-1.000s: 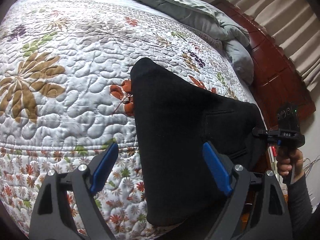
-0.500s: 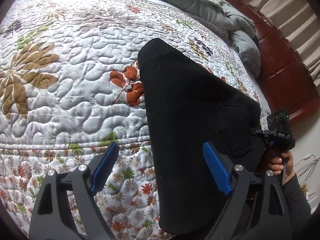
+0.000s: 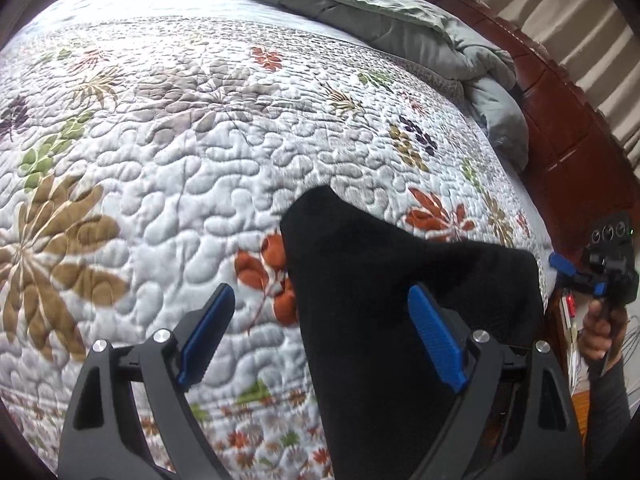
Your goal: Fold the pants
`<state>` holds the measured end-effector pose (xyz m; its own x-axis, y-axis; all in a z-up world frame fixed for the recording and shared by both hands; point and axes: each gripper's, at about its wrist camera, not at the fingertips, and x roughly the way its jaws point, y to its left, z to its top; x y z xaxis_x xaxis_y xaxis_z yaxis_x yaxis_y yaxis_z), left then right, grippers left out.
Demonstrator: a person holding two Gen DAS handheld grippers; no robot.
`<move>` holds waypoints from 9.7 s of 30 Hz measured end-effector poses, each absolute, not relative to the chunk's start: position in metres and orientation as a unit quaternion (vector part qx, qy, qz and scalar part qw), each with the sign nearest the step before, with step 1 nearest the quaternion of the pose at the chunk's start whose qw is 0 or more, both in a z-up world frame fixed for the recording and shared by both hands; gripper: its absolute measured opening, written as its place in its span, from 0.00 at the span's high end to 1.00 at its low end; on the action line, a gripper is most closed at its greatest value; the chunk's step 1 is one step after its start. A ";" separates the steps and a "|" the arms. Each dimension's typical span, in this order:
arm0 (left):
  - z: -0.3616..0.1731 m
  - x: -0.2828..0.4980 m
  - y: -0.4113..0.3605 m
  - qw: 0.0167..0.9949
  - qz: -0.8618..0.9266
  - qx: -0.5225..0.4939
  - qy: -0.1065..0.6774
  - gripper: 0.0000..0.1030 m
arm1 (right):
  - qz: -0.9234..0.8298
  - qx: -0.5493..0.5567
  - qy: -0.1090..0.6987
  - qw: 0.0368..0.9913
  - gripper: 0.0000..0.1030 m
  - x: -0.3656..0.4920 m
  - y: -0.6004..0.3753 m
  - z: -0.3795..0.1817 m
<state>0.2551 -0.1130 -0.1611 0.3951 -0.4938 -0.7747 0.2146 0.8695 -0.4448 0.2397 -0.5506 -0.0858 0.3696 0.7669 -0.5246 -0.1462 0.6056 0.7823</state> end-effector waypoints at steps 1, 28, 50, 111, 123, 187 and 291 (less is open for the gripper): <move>-0.162 0.261 -0.113 0.823 -0.211 -0.142 0.507 0.15 | 0.303 0.331 0.480 0.754 0.53 0.244 -0.547 -0.094; -0.142 0.171 -0.105 0.843 -0.224 -0.102 0.479 0.15 | 0.311 0.317 0.486 0.753 0.80 0.145 -0.532 -0.117; -0.189 0.205 -0.096 0.755 -0.295 -0.199 0.551 0.12 | 0.194 0.353 0.529 0.747 0.23 0.142 -0.607 -0.136; -0.142 0.220 -0.072 0.800 -0.233 -0.124 0.538 0.73 | 0.233 0.262 0.554 0.755 0.69 0.233 -0.446 -0.105; -0.105 0.289 0.060 0.834 -0.151 -0.108 0.519 0.73 | 0.305 0.252 0.541 0.742 0.69 0.357 -0.309 -0.104; -0.148 0.263 0.223 0.780 -0.267 -0.361 0.436 0.20 | 0.344 0.321 0.508 0.722 0.97 0.369 -0.249 -0.158; 0.025 -0.065 0.109 0.931 0.050 -0.038 0.360 0.03 | 0.124 0.018 0.349 0.929 0.07 0.011 -0.180 0.033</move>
<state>-0.0653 0.1090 0.0254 0.7361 0.0661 -0.6736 -0.1204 0.9921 -0.0342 0.0110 -0.1799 0.0328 0.7253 0.2435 -0.6439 -0.2177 0.9685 0.1210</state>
